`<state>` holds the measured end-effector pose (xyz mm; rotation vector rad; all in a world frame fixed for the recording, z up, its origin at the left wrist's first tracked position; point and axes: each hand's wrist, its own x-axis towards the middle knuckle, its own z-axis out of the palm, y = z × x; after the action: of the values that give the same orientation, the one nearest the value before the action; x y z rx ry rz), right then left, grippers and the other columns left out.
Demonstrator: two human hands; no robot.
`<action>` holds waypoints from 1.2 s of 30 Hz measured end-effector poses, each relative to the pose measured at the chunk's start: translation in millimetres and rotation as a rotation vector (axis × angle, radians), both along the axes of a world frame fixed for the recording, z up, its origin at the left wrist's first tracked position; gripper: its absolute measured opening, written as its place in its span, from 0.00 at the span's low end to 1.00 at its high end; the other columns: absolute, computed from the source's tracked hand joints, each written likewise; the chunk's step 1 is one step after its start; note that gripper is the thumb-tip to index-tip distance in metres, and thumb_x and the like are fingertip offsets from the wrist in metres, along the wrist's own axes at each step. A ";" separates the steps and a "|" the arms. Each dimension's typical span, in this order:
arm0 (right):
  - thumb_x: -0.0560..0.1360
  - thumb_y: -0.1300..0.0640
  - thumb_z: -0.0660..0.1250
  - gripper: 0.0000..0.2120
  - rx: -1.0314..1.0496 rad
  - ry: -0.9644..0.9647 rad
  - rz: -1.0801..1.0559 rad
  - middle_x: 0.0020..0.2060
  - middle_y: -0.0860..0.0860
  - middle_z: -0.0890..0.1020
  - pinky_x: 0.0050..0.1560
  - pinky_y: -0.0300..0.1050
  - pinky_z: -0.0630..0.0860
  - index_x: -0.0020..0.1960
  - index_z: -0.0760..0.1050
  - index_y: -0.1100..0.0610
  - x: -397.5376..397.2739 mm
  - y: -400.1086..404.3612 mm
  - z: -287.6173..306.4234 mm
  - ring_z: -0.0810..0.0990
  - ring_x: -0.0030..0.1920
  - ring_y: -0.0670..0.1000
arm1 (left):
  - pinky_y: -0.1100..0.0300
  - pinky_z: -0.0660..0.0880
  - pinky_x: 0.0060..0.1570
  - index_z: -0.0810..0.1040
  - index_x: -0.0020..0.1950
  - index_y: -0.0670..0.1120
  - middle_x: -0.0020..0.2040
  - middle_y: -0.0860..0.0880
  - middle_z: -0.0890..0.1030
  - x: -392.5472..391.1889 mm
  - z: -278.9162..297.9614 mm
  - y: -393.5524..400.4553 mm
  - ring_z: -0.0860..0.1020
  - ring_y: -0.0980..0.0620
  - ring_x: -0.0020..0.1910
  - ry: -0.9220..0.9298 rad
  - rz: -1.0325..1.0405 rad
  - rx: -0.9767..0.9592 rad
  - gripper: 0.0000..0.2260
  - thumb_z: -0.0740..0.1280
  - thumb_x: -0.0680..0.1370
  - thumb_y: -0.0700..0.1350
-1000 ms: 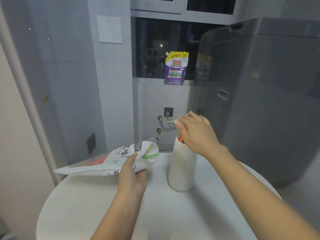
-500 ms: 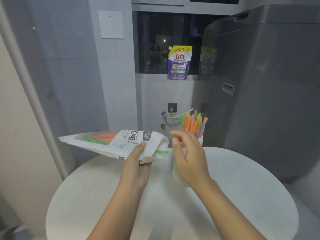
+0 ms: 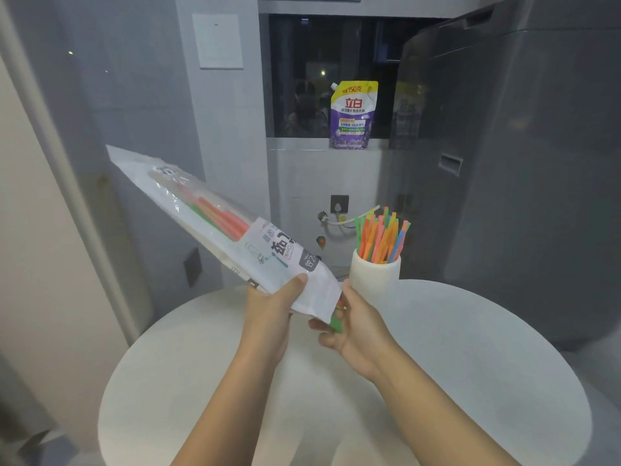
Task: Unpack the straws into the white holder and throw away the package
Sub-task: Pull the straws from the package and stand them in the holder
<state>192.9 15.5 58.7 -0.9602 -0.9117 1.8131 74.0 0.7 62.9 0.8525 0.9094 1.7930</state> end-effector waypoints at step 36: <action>0.75 0.64 0.65 0.05 0.453 0.183 -0.407 0.35 0.49 0.79 0.38 0.36 0.78 0.46 0.79 0.58 31.2 5.0 30.6 0.78 0.32 0.43 | 0.57 0.78 0.51 0.68 0.70 0.39 0.55 0.45 0.80 -1.4 -7.8 13.8 0.80 0.51 0.50 -0.600 0.007 -0.058 0.19 0.59 0.79 0.33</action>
<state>224.1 20.5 89.3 -0.6238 -0.8845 1.2542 72.6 14.5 55.1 0.2389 0.5640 1.8632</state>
